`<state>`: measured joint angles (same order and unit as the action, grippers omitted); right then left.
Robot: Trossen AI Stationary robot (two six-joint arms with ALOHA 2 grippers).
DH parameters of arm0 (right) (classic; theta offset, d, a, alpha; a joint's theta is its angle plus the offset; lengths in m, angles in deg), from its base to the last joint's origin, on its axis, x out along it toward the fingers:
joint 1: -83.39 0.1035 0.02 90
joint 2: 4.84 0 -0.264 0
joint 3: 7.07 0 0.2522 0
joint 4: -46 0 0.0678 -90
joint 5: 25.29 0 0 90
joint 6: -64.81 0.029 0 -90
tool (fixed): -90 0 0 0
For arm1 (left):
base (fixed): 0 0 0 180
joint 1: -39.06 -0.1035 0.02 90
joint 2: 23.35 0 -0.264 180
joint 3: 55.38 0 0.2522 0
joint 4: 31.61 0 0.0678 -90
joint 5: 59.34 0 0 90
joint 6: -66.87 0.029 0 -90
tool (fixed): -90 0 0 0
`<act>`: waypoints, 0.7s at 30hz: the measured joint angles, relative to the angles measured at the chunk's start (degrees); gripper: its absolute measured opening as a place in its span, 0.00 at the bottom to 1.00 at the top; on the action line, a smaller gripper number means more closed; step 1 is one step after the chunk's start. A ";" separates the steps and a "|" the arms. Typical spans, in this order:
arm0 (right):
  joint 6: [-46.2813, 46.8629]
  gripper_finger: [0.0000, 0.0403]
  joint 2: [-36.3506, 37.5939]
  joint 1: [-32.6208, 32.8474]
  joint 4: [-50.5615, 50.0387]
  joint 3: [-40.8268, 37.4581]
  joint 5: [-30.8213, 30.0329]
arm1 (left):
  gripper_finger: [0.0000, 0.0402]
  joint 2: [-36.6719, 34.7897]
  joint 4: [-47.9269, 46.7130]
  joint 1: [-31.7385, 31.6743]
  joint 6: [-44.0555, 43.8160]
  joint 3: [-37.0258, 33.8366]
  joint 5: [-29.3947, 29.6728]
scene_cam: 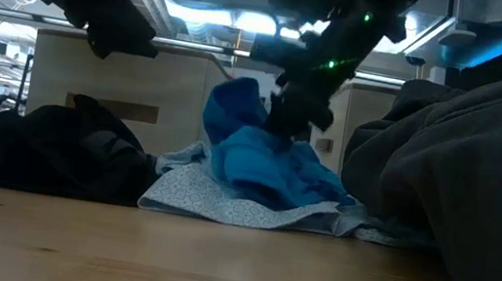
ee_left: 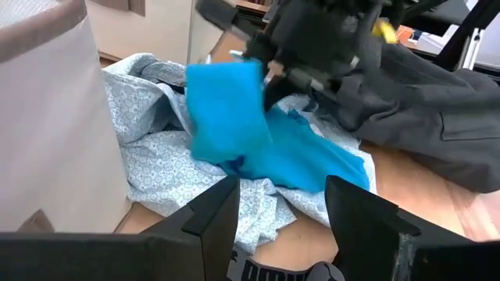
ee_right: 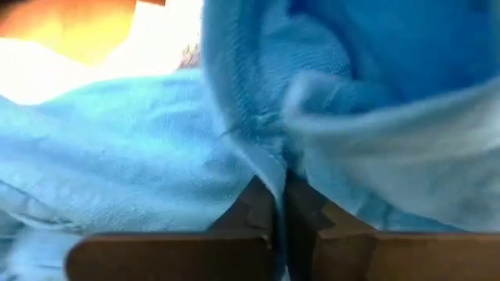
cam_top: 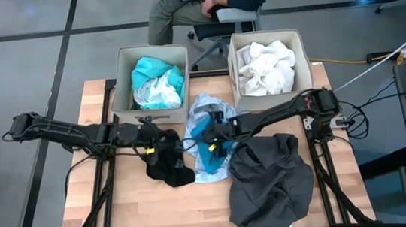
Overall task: Sort clothes
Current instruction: Put the blue shorts into the left laundry organizer
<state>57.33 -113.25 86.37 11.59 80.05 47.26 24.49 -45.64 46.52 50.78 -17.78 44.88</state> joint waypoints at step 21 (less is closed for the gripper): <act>-7.07 0.02 21.44 -0.02 2.84 0.00 -8.65 | 0.45 -5.95 13.37 0.00 13.08 0.76 7.58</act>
<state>50.26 -91.81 86.35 14.43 80.05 38.61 18.54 -32.27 46.52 63.86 -17.02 52.46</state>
